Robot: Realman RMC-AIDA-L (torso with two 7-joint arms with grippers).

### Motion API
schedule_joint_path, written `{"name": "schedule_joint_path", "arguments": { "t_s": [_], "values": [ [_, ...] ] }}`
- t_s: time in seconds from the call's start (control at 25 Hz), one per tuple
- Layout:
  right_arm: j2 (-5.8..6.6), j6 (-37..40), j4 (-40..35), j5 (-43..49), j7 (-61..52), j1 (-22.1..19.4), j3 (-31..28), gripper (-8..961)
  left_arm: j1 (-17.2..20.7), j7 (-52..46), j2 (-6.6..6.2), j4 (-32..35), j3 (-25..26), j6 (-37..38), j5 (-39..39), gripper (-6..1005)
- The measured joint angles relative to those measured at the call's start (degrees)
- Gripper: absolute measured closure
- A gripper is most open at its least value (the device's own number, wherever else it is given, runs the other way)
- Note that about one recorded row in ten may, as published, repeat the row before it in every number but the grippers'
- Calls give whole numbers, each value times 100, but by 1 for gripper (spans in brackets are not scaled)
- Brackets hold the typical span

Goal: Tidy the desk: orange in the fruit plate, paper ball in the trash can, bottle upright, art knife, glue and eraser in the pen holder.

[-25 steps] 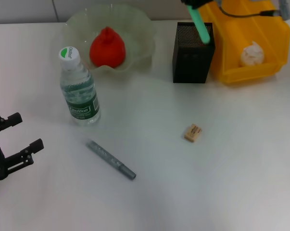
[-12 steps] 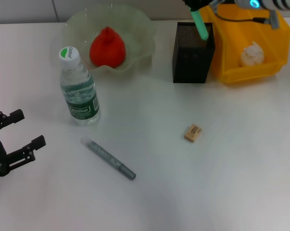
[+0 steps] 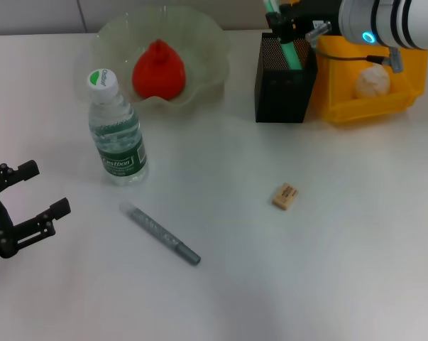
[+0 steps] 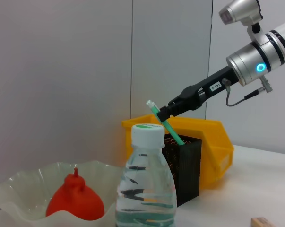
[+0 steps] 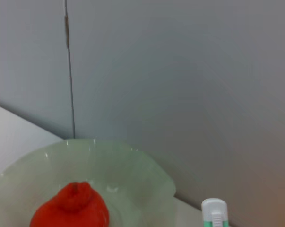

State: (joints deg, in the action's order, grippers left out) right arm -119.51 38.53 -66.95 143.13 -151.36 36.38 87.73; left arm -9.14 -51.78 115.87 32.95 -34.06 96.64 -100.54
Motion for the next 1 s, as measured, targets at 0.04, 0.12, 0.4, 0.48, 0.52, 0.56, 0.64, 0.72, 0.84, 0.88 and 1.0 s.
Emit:
{"name": "schedule_joint_path", "arguments": {
  "t_s": [0.04, 0.12, 0.4, 0.48, 0.52, 0.56, 0.64, 0.72, 0.84, 0.88, 1.0],
  "values": [
    [0, 22, 7, -1, 0, -8, 1, 678, 0, 0, 0, 0, 0, 0, 0, 185],
    [-2, 71, 23, -2, -17, -14, 2, 674, 0, 1, 1, -17, -4, -2, 0, 184],
    [1, 113, 2, -2, -48, -108, -44, 657, 34, 32, 31, -26, -24, -2, -5, 185],
    [3, 215, -106, -2, -55, -159, -55, 653, 40, 33, 32, -26, -31, -1, -8, 185],
    [3, 336, -199, -2, -57, -179, -57, 650, 41, 32, 31, -26, -31, 2, -9, 185],
    [5, 505, -325, -2, -59, -196, -70, 648, 44, 31, 28, -26, -31, 5, -10, 185],
    [11, 906, -630, 4, -62, -224, -110, 493, 44, 31, 17, -26, -31, 23, -15, 184],
    [16, 1460, -1035, 22, -64, -236, -154, 400, 43, 31, 12, -26, -31, 32, -33, 184],
    [22, 2398, -1577, 35, -76, -163, -195, 354, 22, 31, 4, -26, -31, 46, -58, 184],
    [23, 2823, -1745, 44, -111, -80, -206, 338, 16, 30, 1, -26, -30, 51, -60, 185],
    [29, 3945, -1991, 165, -367, 256, -207, 326, 4, 36, -6, -26, -30, 62, -63, 185]
  ]
}}
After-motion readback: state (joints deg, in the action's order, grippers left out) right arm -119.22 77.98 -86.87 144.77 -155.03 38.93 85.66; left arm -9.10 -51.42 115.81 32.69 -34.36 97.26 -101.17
